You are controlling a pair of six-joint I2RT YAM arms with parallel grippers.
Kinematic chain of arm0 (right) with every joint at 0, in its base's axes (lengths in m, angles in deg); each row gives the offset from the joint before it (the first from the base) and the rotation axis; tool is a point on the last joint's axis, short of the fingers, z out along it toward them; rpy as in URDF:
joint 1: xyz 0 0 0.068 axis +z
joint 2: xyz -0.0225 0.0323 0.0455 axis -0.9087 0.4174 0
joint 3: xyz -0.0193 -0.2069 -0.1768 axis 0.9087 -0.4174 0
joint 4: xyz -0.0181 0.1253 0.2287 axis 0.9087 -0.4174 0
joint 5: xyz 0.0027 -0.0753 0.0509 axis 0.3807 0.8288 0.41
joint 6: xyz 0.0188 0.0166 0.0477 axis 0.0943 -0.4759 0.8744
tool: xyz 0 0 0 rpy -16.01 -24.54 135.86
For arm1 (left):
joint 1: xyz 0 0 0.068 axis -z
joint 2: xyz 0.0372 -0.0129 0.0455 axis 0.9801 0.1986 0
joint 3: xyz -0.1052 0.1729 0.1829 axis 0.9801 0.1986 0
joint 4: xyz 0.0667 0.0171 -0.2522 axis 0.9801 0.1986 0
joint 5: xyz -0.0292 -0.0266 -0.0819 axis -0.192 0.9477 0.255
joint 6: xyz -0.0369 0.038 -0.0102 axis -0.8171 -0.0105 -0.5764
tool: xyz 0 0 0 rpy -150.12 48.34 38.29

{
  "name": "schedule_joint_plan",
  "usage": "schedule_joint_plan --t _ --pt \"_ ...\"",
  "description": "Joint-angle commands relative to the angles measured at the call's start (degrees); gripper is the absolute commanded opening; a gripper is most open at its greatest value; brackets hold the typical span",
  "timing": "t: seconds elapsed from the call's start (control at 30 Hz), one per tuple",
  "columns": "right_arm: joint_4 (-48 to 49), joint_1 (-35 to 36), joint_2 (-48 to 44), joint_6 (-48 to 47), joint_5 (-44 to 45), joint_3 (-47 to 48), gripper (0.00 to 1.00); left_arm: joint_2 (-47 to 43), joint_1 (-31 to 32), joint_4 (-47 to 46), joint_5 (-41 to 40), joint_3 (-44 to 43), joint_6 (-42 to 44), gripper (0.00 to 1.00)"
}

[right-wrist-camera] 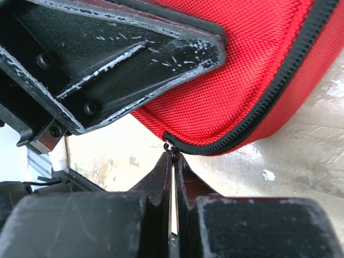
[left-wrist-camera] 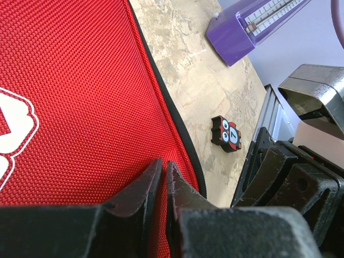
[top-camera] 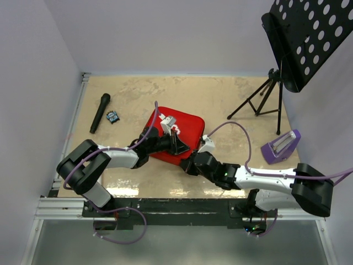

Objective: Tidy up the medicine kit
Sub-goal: Zip the medicine box at the center of the board.

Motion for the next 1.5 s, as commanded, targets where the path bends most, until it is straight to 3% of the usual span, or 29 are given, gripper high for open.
schedule_joint_plan --t 0.0,0.3,0.37,0.5,0.53,0.7,0.83,1.0,1.17,1.47 --pt "-2.6 -1.1 -2.9 1.7 9.4 0.3 0.00 1.2 0.7 9.5 1.3 2.7 1.1 0.13" --pt "-9.5 -1.1 -7.2 -4.1 9.6 -0.5 0.00 -0.4 0.6 11.1 -0.2 2.2 1.3 0.12" --pt "-10.1 -1.1 -6.5 -6.0 8.8 -0.1 0.00 -1.1 0.5 11.4 -0.9 2.0 1.1 0.16" --pt "-10.1 -1.0 -4.7 -8.9 7.7 0.7 0.00 -5.1 0.2 12.6 -3.0 2.2 0.1 0.55" --pt "-10.1 -1.0 -4.4 -9.3 7.5 1.2 0.00 -6.8 0.2 13.6 -3.9 2.2 -0.1 0.61" --pt "-10.2 -1.0 -2.6 -11.0 7.4 3.1 0.00 -19.2 0.5 19.2 -14.6 5.0 -4.2 0.80" --pt "-9.8 -1.0 -1.3 -12.3 7.5 4.5 0.00 -29.6 2.0 28.5 -26.4 9.1 -14.0 0.96" --pt "-9.4 -0.9 0.2 -14.4 7.5 6.0 0.00 -40.1 2.8 39.3 -32.7 12.6 -24.3 0.98" --pt "-8.8 -0.7 1.6 -15.8 7.0 7.3 0.00 -39.2 3.6 47.7 -35.4 10.6 -29.3 1.00" --pt "-8.6 0.7 2.5 -16.2 6.2 8.0 0.00 -40.2 4.1 43.7 -43.2 12.5 -35.1 1.00"
